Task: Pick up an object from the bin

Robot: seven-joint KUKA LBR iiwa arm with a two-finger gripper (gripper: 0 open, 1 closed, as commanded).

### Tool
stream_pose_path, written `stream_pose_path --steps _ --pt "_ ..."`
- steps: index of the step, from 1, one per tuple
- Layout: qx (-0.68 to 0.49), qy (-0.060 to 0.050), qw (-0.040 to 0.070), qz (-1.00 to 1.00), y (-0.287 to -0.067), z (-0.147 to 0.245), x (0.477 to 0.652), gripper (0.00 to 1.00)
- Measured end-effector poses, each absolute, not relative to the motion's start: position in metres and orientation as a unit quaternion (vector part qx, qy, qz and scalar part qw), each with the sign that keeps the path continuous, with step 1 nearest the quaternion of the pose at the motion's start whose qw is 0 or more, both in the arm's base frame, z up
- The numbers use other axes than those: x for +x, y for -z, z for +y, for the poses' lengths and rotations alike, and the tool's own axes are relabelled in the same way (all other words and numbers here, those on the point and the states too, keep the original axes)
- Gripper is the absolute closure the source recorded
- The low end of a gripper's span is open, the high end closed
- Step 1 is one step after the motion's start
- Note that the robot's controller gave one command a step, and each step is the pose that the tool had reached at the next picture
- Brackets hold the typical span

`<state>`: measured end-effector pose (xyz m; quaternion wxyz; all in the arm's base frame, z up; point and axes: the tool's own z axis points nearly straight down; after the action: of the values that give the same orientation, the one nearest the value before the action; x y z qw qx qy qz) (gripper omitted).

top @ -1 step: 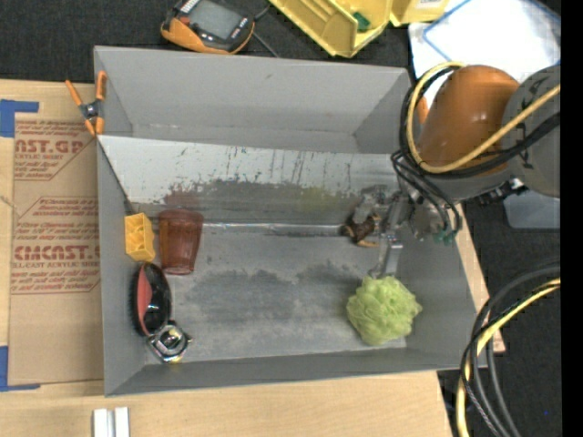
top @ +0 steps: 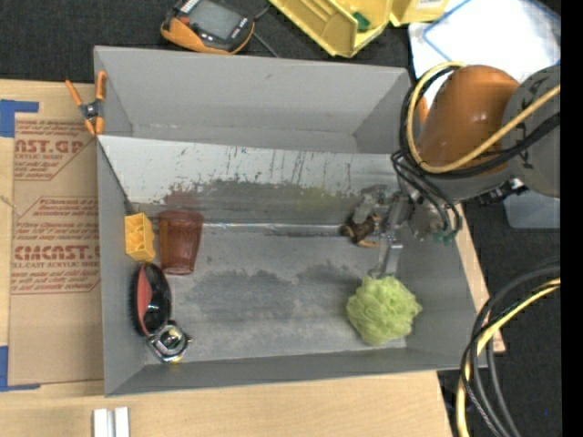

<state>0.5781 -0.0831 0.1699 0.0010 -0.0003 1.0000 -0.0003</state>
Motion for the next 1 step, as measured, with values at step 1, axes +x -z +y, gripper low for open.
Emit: stream_pose_path --steps 1 --pt "-0.003 0.0 -0.001 1.0 -0.1814 -0.0775 0.576 0.0"
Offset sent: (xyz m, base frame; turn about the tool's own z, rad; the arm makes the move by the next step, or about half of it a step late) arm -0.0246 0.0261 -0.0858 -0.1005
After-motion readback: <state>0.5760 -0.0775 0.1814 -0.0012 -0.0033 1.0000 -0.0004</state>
